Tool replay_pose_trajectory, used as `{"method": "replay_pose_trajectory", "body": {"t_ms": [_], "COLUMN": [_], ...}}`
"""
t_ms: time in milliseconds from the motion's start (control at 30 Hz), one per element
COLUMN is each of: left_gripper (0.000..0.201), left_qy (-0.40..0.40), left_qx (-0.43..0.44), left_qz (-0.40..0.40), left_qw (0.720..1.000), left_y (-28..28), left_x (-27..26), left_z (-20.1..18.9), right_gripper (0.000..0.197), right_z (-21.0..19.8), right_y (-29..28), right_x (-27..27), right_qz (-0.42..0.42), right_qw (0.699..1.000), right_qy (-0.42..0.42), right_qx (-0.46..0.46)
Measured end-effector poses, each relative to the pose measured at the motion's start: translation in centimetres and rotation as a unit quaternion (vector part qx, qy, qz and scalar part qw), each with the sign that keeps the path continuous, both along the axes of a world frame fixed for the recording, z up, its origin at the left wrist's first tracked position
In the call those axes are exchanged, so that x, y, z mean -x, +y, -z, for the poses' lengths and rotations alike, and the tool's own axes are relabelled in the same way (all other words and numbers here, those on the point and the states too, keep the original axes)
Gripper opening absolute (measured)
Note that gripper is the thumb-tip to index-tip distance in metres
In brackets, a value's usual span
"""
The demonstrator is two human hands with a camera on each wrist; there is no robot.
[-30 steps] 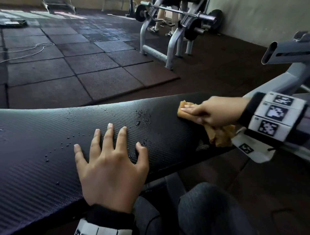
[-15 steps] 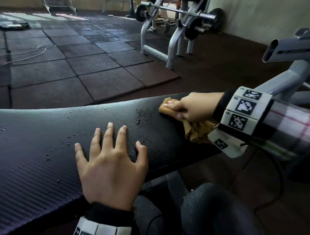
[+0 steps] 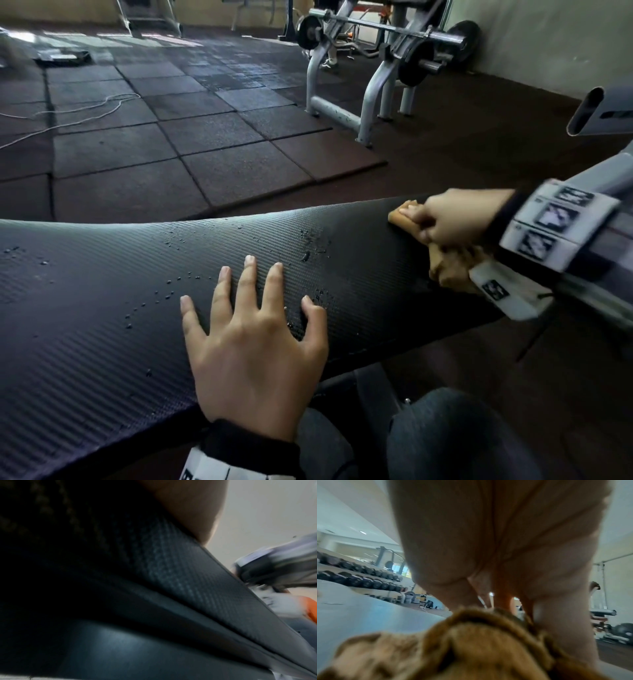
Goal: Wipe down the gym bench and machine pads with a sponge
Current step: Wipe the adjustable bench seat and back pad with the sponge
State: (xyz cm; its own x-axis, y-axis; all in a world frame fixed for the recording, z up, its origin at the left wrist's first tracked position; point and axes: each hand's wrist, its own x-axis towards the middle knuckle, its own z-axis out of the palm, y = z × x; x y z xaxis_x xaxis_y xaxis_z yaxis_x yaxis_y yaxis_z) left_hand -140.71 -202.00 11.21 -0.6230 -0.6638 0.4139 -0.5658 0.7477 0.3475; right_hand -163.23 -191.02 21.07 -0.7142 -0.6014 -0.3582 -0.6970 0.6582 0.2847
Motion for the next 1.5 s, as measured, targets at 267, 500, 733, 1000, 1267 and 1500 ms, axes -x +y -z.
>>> {"method": "replay_pose_trajectory", "body": {"t_ms": [267, 500, 733, 1000, 1267, 1500], "left_gripper": [0.054, 0.055, 0.055, 0.056, 0.057, 0.06], "left_qy": [-0.002, 0.001, -0.015, -0.025, -0.051, -0.075], "left_qx": [0.004, 0.013, 0.009, 0.01, -0.001, -0.013], "left_qz": [0.004, 0.001, 0.001, -0.003, 0.009, 0.014], "left_qw": [1.0, 1.0, 1.0, 1.0, 0.999, 0.997], "left_y": [-0.1, -0.1, -0.1, 0.0, -0.2, -0.5], "left_x": [0.0, -0.2, -0.1, 0.0, 0.0, 0.4], "left_z": [0.1, 0.4, 0.5, 0.3, 0.2, -0.2], "right_gripper": [0.037, 0.048, 0.053, 0.047, 0.056, 0.052], "right_z": [0.1, 0.1, -0.3, 0.2, -0.7, -0.9], "right_y": [-7.6, -5.7, -2.0, -7.6, -4.7, -4.3], "right_x": [1.7, -1.4, 2.8, 3.4, 1.7, 4.3], "right_qz": [-0.019, -0.161, -0.06, -0.11, -0.166, -0.101], "right_qw": [1.0, 0.981, 0.995, 0.993, 0.977, 0.992], "right_qy": [0.009, -0.08, -0.076, -0.032, -0.117, -0.075], "right_qx": [-0.008, 0.067, 0.03, 0.029, 0.07, 0.01]}}
